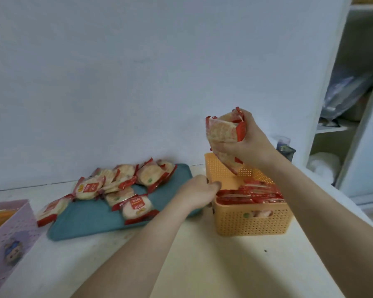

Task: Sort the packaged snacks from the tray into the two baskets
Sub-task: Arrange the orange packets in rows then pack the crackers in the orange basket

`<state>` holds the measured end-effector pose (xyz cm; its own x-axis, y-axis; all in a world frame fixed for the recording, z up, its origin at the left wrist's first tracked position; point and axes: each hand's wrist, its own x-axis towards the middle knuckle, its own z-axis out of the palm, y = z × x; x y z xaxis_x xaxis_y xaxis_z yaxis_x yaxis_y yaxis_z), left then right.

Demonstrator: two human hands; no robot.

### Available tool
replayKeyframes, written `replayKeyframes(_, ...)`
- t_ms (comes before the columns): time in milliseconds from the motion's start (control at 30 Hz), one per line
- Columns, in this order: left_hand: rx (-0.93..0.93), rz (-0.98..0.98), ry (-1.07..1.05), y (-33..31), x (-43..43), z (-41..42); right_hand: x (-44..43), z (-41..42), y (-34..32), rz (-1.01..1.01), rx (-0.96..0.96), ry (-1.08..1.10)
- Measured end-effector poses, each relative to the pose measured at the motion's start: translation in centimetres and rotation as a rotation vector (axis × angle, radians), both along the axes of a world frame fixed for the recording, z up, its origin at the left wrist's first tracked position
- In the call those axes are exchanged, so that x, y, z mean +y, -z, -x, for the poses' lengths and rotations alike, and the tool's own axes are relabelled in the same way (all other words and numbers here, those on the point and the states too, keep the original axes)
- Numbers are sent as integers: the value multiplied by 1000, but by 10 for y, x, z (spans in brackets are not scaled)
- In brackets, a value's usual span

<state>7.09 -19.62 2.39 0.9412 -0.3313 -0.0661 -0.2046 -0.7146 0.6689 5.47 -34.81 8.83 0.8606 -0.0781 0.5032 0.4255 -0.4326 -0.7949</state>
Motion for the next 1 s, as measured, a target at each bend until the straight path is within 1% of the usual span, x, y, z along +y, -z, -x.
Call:
replayKeyframes(33, 17, 48, -4, -1, -7, 1, -8, 1, 2, 9, 6, 1)
replayKeyframes(100, -38, 65, -14, -1, -14, 2, -21, 2, 7, 6, 27, -10)
replayKeyframes(200, -227, -39, -32, -6, -7, 10, -31, 4, 10, 39, 12, -20)
replayKeyframes(267, -333, -62, -56, -10, 12, 17, -26, 4, 9, 43, -2, -51)
replayKeyframes(300, -356, -61, -74, -10, 24, 21, -20, 3, 7, 33, -5, -81)
replayKeyframes(400, -333, -31, -145, -2, 59, 35, 6, 0, 4, 31, -29, -167)
replayKeyframes(467, -309, -7, -214, 5, 79, 44, 27, -3, 9, 68, -72, -193)
replayKeyframes(500, -294, 15, -235, 7, 86, 48, 34, -5, 13, 103, -106, -203)
replayKeyframes(567, -284, 11, -262, 8, 106, 54, 51, -12, 26, 261, -134, -198)
replayKeyframes(667, -309, -168, -253, 4, 119, 62, 67, -14, 43, 525, -35, -173)
replayKeyframes(733, -367, -265, -260, 2, 124, 64, 75, -14, 52, 616, 26, -172)
replayKeyframes(767, -441, -272, -267, 0, 125, 63, 78, -15, 54, 636, 38, -160)
replayKeyframes(800, -549, -245, -255, -4, 123, 61, 79, -15, 55, 635, 47, -148)
replayKeyframes(867, -762, -208, -154, -12, 118, 50, 81, -16, 56, 589, 48, -135)
replayKeyframes(900, -801, -228, -100, -16, 112, 43, 81, -16, 56, 572, 46, -128)
replayKeyframes(1000, -746, -315, -22, -28, 102, 24, 78, -15, 57, 556, 58, -121)
